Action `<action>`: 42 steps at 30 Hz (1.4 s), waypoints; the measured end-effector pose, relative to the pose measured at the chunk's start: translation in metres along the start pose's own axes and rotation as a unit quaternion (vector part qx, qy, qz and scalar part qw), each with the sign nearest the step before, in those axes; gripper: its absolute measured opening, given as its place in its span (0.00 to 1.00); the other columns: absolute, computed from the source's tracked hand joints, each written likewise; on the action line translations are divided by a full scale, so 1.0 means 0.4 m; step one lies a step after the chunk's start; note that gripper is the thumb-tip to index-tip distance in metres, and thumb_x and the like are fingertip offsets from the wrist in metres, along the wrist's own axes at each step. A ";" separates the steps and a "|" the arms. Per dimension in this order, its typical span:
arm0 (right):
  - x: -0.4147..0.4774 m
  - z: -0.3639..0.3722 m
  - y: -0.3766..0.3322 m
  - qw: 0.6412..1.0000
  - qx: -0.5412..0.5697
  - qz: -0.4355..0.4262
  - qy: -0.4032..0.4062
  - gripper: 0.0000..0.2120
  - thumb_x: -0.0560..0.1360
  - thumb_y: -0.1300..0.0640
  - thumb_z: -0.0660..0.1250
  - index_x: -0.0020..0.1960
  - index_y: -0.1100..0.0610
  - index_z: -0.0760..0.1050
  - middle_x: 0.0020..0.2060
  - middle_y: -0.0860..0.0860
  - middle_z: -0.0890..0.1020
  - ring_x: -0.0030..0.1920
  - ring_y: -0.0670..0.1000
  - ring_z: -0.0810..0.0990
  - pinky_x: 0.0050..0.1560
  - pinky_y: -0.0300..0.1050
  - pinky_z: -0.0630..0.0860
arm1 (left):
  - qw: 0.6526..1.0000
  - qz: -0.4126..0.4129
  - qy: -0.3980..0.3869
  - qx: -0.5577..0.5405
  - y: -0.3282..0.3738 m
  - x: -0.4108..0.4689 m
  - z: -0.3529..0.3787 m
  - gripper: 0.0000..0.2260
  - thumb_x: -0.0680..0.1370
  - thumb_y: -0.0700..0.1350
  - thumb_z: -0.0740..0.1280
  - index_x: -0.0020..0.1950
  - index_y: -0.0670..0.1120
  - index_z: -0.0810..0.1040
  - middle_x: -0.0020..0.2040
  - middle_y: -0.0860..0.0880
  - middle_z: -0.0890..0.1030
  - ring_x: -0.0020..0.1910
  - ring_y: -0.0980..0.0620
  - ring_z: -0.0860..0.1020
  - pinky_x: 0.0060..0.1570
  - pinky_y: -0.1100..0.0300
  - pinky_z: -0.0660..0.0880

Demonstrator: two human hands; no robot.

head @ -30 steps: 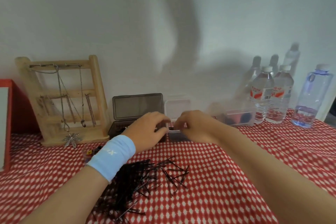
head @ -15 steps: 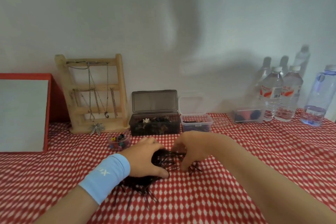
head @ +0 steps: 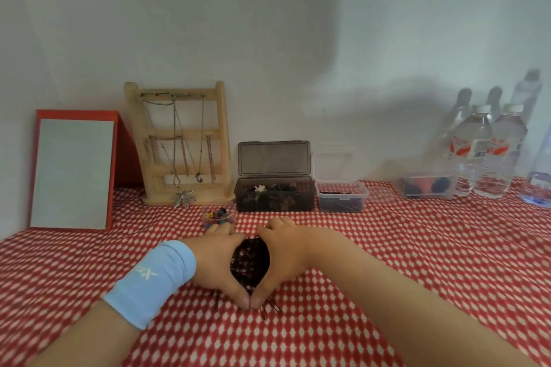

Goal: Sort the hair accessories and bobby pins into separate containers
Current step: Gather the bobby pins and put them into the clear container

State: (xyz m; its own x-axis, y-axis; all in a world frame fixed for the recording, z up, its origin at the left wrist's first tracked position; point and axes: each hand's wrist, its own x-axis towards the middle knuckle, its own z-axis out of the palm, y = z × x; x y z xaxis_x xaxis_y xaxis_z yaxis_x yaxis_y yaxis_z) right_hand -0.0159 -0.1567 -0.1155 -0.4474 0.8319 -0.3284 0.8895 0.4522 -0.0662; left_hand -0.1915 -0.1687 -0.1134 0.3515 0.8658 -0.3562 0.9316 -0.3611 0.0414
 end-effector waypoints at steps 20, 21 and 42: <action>0.006 -0.030 0.045 0.994 0.054 -0.063 0.071 0.40 0.74 0.42 0.72 0.80 0.46 0.58 0.78 0.50 0.60 0.77 0.57 0.58 0.75 0.62 0.62 | 0.990 -0.133 -0.042 -0.024 0.028 -0.025 -0.056 0.35 0.65 0.66 0.75 0.64 0.47 0.73 0.53 0.52 0.77 0.50 0.53 0.78 0.52 0.58 0.79; 0.013 -0.024 0.030 0.995 0.040 -0.068 0.065 0.39 0.74 0.42 0.72 0.80 0.46 0.59 0.77 0.50 0.61 0.77 0.57 0.59 0.75 0.61 0.63 | 0.985 -0.151 -0.069 -0.053 0.029 -0.033 -0.047 0.33 0.64 0.65 0.77 0.61 0.46 0.75 0.51 0.51 0.78 0.47 0.52 0.80 0.47 0.58 0.81; -0.068 -0.038 0.243 0.966 0.177 -0.003 0.189 0.19 0.80 0.53 0.68 0.71 0.48 0.75 0.64 0.44 0.80 0.63 0.45 0.77 0.66 0.40 0.70 | 0.973 0.111 0.151 -0.137 0.119 0.163 -0.065 0.11 0.74 0.50 0.74 0.55 0.55 0.83 0.49 0.60 0.80 0.46 0.61 0.78 0.53 0.61 0.76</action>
State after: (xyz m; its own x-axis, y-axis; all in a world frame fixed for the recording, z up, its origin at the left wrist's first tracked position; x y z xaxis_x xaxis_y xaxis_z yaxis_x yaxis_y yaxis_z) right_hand 0.0811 -0.1305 -0.0989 -0.3960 0.9175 0.0366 0.8325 0.3756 -0.4072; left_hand -0.1219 -0.1203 -0.1105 0.5192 0.8544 -0.0213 0.8048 -0.4803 0.3488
